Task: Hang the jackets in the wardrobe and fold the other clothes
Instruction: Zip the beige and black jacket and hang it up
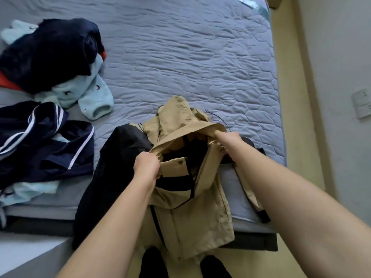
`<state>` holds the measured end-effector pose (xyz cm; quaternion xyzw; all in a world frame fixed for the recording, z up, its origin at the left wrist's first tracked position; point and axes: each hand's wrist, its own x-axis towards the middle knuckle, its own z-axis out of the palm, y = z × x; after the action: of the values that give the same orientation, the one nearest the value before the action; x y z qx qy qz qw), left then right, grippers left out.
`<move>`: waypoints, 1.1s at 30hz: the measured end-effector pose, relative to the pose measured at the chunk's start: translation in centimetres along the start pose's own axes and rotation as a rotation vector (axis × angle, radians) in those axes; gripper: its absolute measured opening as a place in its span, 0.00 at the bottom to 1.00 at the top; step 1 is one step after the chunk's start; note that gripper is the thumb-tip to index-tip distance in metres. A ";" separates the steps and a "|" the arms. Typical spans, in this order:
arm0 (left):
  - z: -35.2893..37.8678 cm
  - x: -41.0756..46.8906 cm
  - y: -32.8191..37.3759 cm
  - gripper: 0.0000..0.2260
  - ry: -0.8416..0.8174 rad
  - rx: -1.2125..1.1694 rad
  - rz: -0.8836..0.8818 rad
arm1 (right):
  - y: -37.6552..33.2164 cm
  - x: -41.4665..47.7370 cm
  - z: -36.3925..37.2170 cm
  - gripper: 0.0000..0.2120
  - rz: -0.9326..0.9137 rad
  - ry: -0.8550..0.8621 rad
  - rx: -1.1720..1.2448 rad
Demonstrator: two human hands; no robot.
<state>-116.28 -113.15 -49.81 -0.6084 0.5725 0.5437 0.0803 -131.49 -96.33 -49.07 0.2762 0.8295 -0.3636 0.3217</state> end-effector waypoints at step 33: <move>-24.3 -75.1 -34.8 0.10 1.338 -1.217 0.467 | 20.7 -69.2 -16.8 0.19 -1.199 -1.688 -0.394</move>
<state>-56.68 -73.36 -1.90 -0.6019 0.2240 0.2888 -0.7100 -78.44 -86.65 1.87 -0.5791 0.3816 -0.3962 0.6017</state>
